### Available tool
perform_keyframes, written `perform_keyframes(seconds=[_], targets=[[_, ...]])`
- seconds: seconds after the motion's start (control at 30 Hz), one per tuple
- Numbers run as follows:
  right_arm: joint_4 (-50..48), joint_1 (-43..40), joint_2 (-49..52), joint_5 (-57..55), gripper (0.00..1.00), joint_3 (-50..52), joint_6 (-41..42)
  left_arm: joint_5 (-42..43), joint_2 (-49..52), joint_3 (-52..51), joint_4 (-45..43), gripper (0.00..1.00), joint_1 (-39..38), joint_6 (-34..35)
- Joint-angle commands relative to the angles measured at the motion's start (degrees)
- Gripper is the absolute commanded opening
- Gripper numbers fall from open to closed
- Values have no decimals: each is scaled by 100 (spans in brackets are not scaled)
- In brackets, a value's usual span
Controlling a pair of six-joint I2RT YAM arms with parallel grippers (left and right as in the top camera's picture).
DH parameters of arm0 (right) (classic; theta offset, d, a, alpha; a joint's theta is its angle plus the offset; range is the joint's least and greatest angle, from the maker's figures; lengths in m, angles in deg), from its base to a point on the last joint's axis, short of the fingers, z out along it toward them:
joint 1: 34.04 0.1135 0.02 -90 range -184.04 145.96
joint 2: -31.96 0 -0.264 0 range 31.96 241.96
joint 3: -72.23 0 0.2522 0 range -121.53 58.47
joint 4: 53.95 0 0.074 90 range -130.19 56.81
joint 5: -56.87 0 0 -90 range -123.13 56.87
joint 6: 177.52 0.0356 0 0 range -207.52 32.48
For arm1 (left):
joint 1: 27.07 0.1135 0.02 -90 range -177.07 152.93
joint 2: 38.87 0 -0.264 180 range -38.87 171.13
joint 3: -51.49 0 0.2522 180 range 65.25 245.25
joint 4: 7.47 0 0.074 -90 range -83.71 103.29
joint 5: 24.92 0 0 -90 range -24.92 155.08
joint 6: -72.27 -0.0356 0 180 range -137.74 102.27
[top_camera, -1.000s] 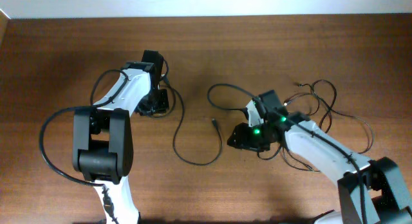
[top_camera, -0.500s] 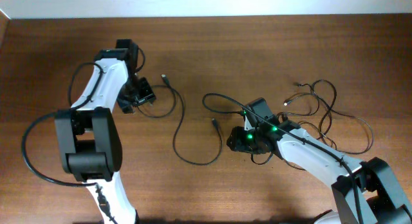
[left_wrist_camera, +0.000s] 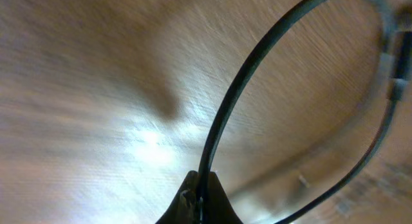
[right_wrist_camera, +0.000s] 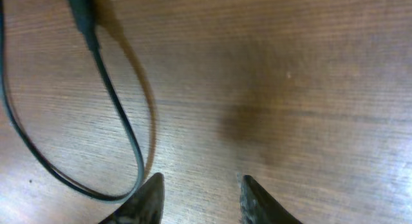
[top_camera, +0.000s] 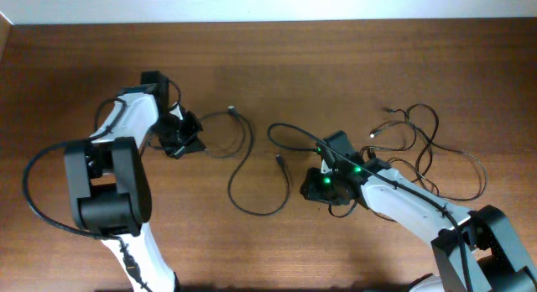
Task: Untangle cables
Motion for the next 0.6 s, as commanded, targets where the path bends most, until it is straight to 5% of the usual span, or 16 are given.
perform_keyframes(seconds=[0.0,0.2,0.57], targets=[[-131,116,-15,-68,32,269,654,1928,-166,105,442,0,210,-308],[-988,308,341,431,25,511,1255,485,-166,-31,1292,0,-317,-367],[-3115,553,831,247,19,511,1652,-166,-166,-540,1311,2,-1867,-433]])
